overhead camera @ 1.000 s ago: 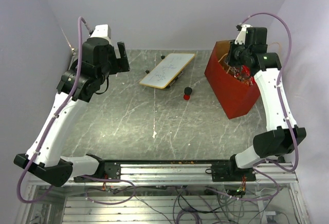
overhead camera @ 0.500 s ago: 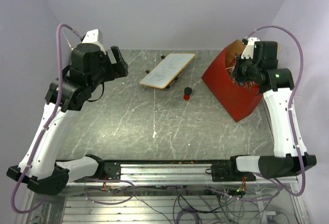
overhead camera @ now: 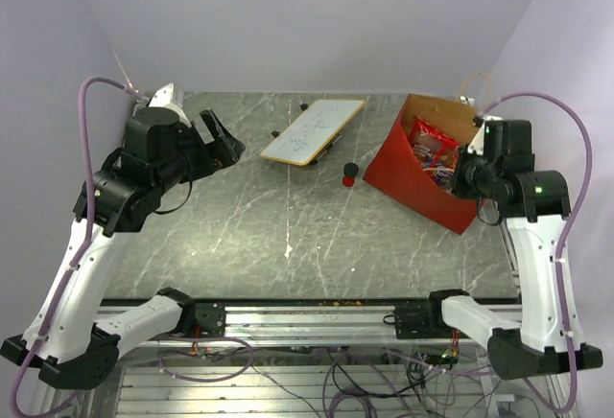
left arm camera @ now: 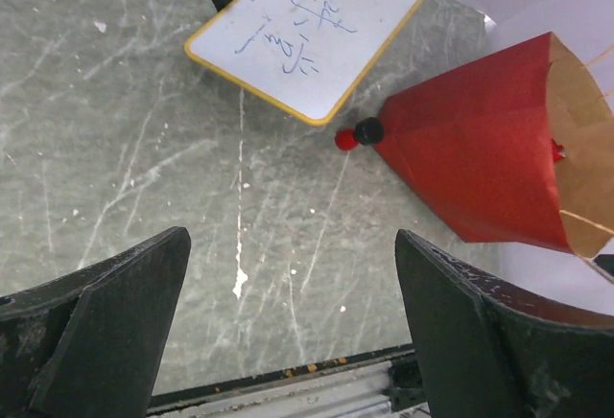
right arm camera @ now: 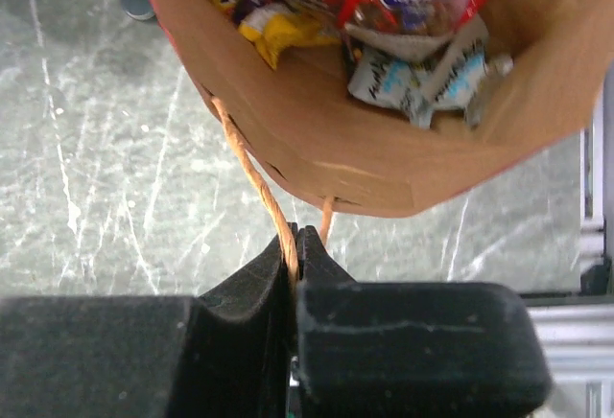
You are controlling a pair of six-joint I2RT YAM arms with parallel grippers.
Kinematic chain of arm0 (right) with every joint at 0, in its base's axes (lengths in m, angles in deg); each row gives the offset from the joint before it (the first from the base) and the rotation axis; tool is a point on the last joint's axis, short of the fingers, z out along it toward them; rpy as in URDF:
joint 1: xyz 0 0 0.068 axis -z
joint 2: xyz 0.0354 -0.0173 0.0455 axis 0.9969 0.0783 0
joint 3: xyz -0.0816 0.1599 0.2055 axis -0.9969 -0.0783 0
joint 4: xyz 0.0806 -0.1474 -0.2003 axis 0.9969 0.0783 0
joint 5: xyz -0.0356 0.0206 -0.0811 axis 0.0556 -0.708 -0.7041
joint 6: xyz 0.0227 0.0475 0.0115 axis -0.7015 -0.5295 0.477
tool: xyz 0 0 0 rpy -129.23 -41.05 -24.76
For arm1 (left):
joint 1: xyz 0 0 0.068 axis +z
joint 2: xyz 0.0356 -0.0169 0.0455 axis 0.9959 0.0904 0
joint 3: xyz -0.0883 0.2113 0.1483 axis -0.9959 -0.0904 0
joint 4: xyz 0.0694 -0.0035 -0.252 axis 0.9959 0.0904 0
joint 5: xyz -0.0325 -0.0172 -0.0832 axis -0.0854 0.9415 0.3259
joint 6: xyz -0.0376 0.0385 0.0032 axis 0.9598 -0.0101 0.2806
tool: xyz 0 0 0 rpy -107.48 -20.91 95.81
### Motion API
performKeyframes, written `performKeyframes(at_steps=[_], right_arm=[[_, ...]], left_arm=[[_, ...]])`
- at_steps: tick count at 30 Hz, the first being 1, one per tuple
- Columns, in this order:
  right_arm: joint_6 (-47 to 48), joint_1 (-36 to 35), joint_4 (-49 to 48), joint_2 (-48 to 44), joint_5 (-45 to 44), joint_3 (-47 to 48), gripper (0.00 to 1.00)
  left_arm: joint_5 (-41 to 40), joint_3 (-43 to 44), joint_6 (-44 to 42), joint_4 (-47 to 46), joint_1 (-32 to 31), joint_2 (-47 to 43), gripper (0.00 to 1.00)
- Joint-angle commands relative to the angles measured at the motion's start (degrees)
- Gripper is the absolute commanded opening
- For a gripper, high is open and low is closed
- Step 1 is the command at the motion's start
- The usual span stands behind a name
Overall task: Take the snacks out of the paper bag
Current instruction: Adjust the paper bag at the center of the board.
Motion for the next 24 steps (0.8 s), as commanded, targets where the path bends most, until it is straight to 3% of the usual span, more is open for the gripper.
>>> performKeyframes(at_steps=[1, 6, 14, 18, 24], right_arm=[[-5.6, 0.2, 5.8, -5.6, -6.2, -2.3, 0.02], [-8.6, 0.2, 8.1, -9.8, -9.9, -2.2, 0.09], [-11.8, 0.1, 8.2, -15.8, -7.8, -6.9, 0.01], [-8.8, 0.0, 7.1, -18.1, -6.1, -5.5, 0.27], [-0.9, 0.0, 3.1, -17.7, 5.5, 0.9, 0.66]], left_arm=[[4.3, -0.4, 3.6, 2.0, 0.3, -3.0, 1.00], [4.5, 0.0, 5.7, 4.7, 0.3, -6.3, 1.00], [6.9, -1.7, 11.7, 4.3, 0.3, -10.1, 0.99], [8.7, -2.4, 12.7, 2.9, 0.3, -11.0, 1.00], [10.4, -1.7, 11.1, 1.7, 0.3, -9.2, 0.99]])
